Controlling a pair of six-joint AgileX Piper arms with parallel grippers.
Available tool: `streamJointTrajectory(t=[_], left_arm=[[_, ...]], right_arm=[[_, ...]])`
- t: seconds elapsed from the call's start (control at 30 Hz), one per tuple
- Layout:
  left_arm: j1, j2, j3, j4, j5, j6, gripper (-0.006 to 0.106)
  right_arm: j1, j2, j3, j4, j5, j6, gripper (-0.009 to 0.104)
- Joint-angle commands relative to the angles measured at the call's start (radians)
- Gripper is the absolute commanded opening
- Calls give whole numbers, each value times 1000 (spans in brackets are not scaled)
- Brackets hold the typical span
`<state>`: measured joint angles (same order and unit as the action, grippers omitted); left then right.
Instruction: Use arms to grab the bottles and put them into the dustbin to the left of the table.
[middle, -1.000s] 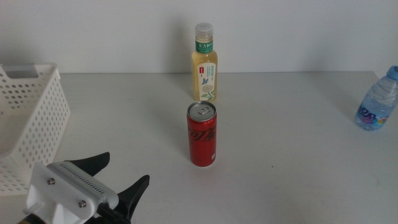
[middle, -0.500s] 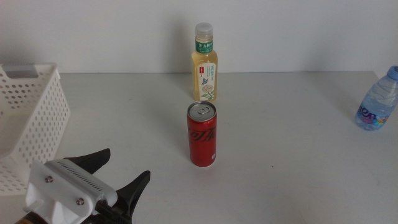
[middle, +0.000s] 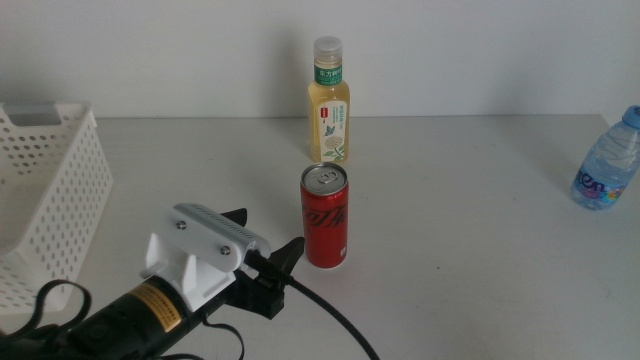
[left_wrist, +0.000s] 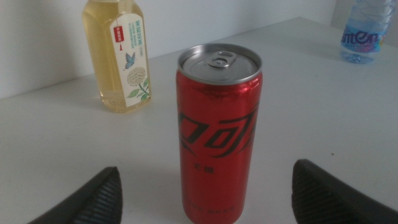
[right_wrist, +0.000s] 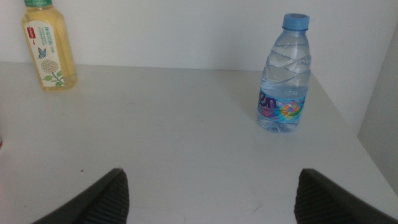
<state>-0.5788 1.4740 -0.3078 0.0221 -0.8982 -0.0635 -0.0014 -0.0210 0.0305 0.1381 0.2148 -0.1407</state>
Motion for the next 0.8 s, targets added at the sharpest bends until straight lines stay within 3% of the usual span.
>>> streamJointTrajectory(t=[0.0, 0.27, 0.77], left_arm=[[-7, 42, -56, 3, -123, -36, 93], [-7, 182, -170, 63, -140, -72, 93], [-7, 352, -346, 88, -134, -78, 93]], right_arm=[[3, -14, -11, -6, -75, -8, 68], [3, -14, -11, -6, -75, -8, 68], [3, -14, -11, -6, -75, -8, 68]])
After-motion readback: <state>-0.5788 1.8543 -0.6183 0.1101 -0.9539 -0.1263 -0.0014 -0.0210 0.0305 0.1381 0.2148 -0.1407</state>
